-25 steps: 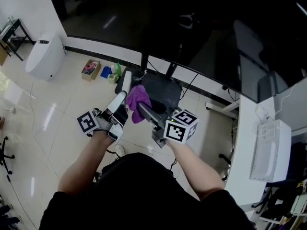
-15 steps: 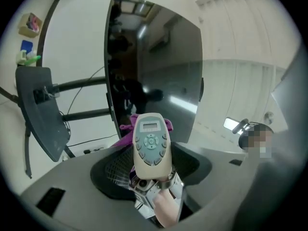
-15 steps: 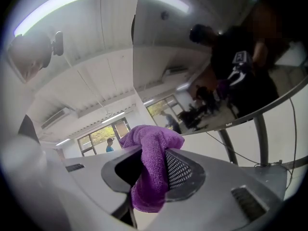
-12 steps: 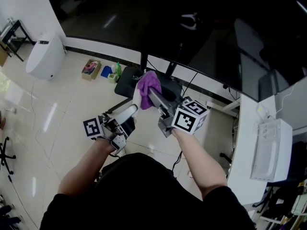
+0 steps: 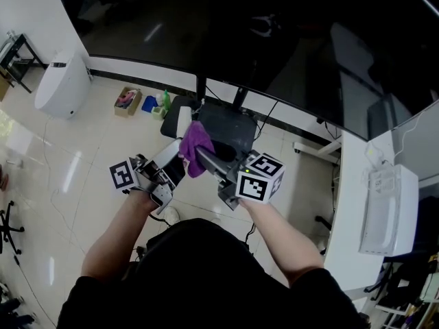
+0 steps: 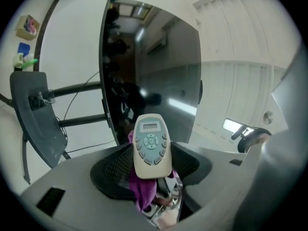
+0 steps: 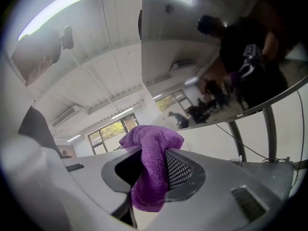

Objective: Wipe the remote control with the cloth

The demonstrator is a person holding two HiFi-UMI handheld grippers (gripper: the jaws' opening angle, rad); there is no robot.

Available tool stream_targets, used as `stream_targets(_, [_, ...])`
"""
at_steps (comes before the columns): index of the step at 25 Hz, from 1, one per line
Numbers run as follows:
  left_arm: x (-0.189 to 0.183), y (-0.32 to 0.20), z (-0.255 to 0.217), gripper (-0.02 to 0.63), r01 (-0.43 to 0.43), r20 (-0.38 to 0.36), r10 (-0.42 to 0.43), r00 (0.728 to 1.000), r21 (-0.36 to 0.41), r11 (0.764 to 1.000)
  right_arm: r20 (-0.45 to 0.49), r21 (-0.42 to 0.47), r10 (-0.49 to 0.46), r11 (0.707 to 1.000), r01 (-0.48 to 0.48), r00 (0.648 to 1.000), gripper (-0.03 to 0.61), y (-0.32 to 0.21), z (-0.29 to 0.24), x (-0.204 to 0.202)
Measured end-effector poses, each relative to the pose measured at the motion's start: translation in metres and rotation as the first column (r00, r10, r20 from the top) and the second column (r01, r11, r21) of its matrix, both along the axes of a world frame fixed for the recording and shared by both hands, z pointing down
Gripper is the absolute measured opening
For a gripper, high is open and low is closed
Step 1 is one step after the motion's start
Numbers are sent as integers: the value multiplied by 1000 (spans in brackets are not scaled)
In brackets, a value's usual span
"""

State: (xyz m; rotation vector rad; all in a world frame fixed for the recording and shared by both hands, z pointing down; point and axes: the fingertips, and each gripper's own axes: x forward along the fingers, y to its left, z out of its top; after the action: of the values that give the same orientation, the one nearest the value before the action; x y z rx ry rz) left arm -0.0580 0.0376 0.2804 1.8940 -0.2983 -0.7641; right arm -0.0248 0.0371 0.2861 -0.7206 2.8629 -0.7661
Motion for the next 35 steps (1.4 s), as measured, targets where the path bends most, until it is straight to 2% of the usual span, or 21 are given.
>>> stream_targets(4, [15, 18, 11, 230, -94, 45, 94, 995, -1, 996, -6, 19, 72, 997, -72, 997, 132, -23, -10, 17])
stream_targets(9, [29, 24, 21, 230, -91, 78, 92, 993, -8, 996, -16, 38, 130, 991, -129, 991, 132, -21, -9, 37])
stream_targets(11, [31, 20, 26, 230, -44, 172, 40, 984, 16, 999, -56, 75, 188, 980, -184, 981, 132, -20, -7, 52])
stream_targets(12, [30, 16, 32, 232, -1, 256, -8, 967, 34, 999, -99, 105, 223, 971, -213, 970, 132, -20, -5, 60])
stream_targets(13, [27, 11, 40, 231, 47, 363, -65, 930, 59, 997, -154, 142, 259, 961, -238, 953, 132, -19, 0, 67])
stream_targets(14, [24, 7, 51, 230, 88, 477, -121, 871, 91, 992, -220, 182, 295, 949, -258, 930, 132, -18, 8, 74])
stream_targets(15, [22, 4, 63, 230, 113, 582, -166, 796, 126, 986, -289, 222, 327, 937, -269, 900, 132, -16, 16, 81])
stream_targets(17, [22, 1, 88, 230, 118, 746, -223, 627, 192, 974, -412, 286, 372, 919, -269, 832, 132, -10, 34, 91])
stream_targets(19, [24, -1, 109, 230, 106, 844, -261, 469, 239, 965, -486, 312, 377, 918, -247, 788, 132, 0, 47, 95])
stream_targets(20, [25, -2, 118, 230, 105, 871, -276, 407, 255, 961, -510, 314, 371, 920, -234, 776, 132, 5, 51, 96])
stream_targets(22, [26, -5, 131, 230, 113, 900, -298, 319, 276, 954, -539, 310, 356, 927, -213, 763, 132, 12, 58, 96])
stream_targets(25, [34, -12, 147, 230, 126, 919, -314, 238, 292, 948, -566, 292, 338, 935, -201, 752, 132, 16, 72, 101])
stream_targets(29, [43, -22, 172, 230, 125, 938, -300, 171, 282, 951, -598, 251, 317, 946, -203, 737, 133, 16, 96, 105])
stream_targets(31, [45, -32, 189, 230, 117, 950, -273, 149, 257, 959, -617, 222, 312, 950, -220, 722, 133, 8, 112, 107])
stream_targets(35, [59, -70, 238, 230, 85, 973, -189, 133, 178, 980, -663, 160, 322, 943, -292, 676, 133, -28, 159, 125])
